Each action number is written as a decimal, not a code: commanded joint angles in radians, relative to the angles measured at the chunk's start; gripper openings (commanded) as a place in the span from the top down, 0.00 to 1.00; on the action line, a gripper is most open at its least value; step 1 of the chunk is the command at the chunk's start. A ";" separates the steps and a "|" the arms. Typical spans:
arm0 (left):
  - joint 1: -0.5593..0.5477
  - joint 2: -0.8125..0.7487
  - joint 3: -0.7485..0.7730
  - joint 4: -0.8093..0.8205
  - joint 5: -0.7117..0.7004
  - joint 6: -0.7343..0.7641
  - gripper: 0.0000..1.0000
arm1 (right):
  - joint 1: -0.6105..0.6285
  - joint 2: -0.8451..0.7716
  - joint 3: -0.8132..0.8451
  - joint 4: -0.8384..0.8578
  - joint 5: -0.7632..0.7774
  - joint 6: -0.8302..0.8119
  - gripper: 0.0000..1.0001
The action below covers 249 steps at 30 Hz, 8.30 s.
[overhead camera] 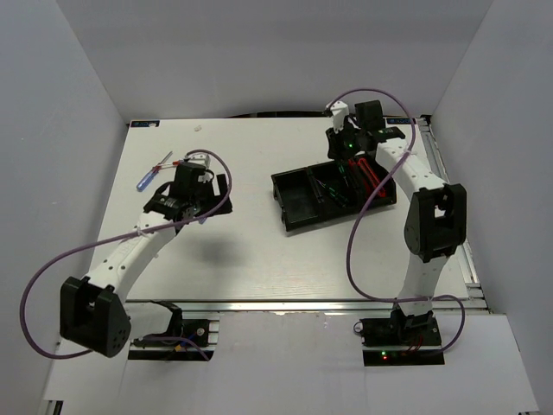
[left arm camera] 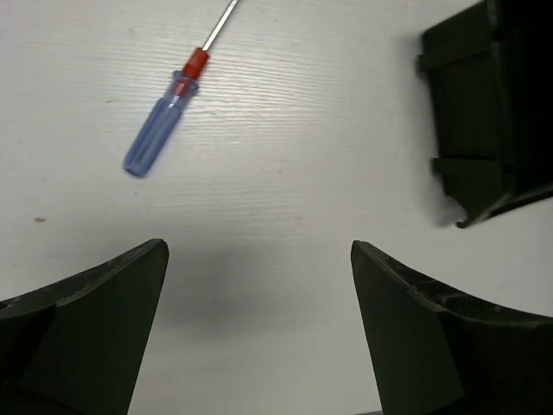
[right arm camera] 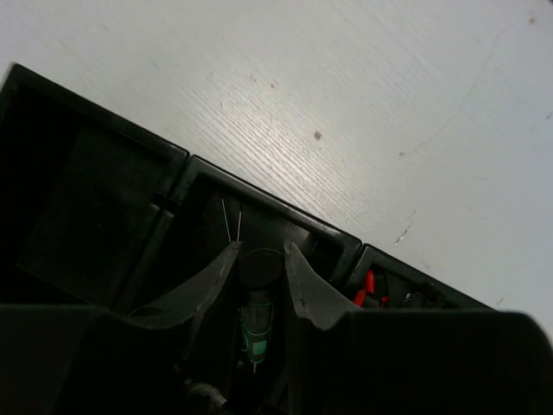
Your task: Sort the tools into containers
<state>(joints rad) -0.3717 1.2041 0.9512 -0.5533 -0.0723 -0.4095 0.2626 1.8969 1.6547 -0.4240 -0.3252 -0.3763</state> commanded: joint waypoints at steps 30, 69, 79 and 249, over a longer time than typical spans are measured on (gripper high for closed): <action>0.197 0.664 0.356 -0.036 0.130 0.388 0.43 | -0.011 -0.236 -0.171 -0.182 -0.543 -0.423 0.11; -0.142 0.279 0.023 0.682 0.493 -0.468 1.00 | -0.045 -0.423 -0.289 -0.027 -0.538 -0.260 0.11; -0.188 0.515 0.253 0.580 0.411 -0.385 0.98 | -0.063 -0.456 -0.346 -0.007 -0.555 -0.245 0.11; 0.356 0.664 0.468 0.190 -0.290 0.650 0.18 | -0.125 -0.360 -0.415 -0.056 -0.647 -0.300 0.11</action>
<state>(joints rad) -0.0620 1.8534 1.3605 -0.4213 -0.2974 0.1741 0.1440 1.5333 1.2320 -0.5144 -0.9333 -0.6807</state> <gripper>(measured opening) 0.820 0.895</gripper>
